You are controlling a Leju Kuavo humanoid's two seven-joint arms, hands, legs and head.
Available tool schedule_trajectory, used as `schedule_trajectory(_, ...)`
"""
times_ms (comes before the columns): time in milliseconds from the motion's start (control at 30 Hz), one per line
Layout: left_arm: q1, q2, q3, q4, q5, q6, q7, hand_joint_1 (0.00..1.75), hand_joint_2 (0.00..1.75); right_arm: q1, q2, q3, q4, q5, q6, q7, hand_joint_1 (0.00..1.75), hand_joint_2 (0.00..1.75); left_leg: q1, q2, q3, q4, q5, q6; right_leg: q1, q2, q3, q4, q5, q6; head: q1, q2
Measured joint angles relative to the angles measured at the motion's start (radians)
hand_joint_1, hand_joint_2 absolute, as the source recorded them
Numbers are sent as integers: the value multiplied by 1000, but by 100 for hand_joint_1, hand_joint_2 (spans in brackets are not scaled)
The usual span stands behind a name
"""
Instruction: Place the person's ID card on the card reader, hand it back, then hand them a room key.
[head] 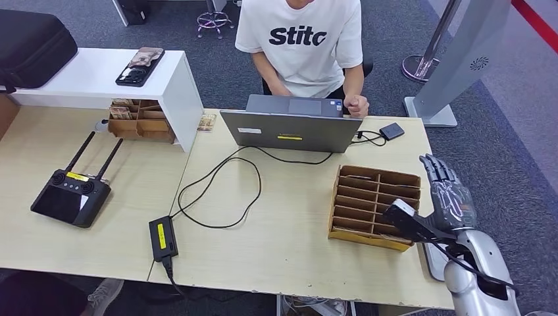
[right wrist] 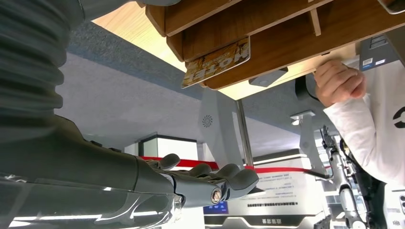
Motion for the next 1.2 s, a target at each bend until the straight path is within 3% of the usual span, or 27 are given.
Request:
schedule_trajectory(767, -1, 0, 0, 0, -11, -1, 0, 0, 175, -18, 9, 23, 21, -8, 4, 0, 0, 175, 0, 0, 0, 0, 0, 0, 0, 0, 0, 0, 0, 0, 0, 0)
schedule_trajectory(1200, -2, 0, 0, 0, -32, -3, 2, 0, 175, -76, 12, 28, 123, -35, 4, 15, 0, 175, 0, 0, 0, 0, 0, 0, 0, 0, 0, 0, 0, 0, 0, 0)
